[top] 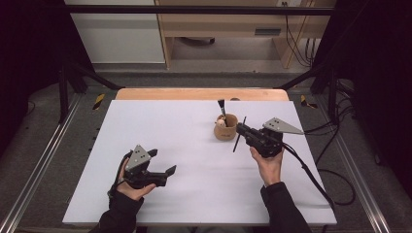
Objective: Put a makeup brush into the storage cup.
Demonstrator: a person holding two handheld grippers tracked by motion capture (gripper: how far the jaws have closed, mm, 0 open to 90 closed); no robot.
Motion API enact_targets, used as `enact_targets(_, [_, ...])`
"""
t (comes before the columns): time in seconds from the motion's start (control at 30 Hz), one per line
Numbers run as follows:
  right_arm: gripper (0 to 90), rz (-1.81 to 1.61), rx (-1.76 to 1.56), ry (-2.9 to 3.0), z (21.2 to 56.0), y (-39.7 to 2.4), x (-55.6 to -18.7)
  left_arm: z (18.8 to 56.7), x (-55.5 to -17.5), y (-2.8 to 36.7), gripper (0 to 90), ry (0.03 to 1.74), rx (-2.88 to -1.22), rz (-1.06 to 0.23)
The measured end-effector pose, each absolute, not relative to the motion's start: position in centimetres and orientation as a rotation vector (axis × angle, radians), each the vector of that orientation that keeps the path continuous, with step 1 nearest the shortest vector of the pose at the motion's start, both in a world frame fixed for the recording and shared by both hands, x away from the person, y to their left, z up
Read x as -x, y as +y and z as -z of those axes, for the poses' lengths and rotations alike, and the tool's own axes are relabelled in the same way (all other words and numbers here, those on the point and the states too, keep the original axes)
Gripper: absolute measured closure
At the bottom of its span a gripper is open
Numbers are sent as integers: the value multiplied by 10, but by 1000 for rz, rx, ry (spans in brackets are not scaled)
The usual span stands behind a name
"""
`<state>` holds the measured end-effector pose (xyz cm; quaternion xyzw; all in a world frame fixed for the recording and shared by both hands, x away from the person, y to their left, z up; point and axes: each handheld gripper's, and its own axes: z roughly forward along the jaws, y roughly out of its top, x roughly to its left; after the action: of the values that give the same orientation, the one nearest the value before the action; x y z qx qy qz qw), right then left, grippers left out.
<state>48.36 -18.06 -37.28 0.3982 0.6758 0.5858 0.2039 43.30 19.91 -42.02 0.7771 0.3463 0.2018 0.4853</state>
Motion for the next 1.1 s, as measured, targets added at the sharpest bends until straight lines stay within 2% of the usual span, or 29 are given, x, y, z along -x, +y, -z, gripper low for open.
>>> enact_targets(1.1, [850,-1534,-1166,1824,358,-178,-528,428,-437,221,81,855,-1905,-494])
